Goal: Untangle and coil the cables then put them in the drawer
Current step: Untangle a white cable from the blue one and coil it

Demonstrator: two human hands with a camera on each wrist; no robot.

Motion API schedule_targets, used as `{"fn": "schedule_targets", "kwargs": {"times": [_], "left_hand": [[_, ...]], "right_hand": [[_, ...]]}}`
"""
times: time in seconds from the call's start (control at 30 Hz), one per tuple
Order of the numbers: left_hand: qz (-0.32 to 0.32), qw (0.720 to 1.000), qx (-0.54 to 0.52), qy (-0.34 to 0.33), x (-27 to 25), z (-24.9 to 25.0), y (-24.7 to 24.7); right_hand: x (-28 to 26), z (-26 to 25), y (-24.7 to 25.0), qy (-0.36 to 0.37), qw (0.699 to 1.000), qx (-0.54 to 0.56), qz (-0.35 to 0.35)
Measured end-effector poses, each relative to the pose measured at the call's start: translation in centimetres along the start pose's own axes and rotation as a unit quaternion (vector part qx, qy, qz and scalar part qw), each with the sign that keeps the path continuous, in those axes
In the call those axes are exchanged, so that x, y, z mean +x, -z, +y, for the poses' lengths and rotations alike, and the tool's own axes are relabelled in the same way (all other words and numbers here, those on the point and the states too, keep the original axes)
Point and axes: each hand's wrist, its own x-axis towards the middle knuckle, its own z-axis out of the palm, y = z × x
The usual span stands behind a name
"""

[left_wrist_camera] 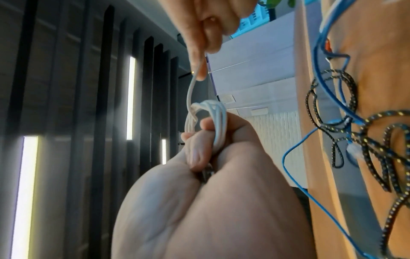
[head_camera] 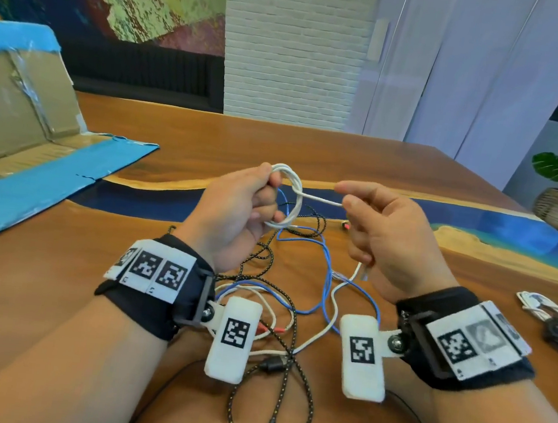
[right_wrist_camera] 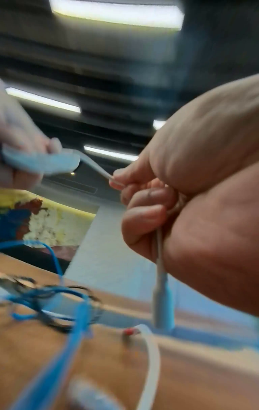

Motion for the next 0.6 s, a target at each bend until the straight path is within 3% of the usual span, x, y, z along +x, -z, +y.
{"fn": "schedule_targets", "kwargs": {"times": [0.1, 0.2, 0.3, 0.4, 0.6], "left_hand": [[-0.037, 0.996, -0.081, 0.008, -0.4, 0.7, -0.2], [-0.069, 0.992, -0.106, 0.016, -0.7, 0.5, -0.9], [-0.075, 0.992, -0.096, 0.025, -0.9, -0.2, -1.7], [-0.064, 0.996, -0.068, 0.005, -0.9, -0.6, -2.0], [0.013, 0.996, 0.031, -0.086, -0.6, -0.9, -2.2]], "right_hand": [[-0.2, 0.0, 0.2, 0.063, 0.982, -0.172, -0.043], [-0.7, 0.1, -0.4, 0.064, 0.974, -0.194, -0.095], [-0.6, 0.7, -1.0, 0.099, 0.972, -0.21, -0.034], [-0.7, 1.4, -2.0, 0.094, 0.986, -0.137, 0.021], [-1.1, 1.9, -3.5, -0.048, 0.994, 0.08, -0.055]]}}
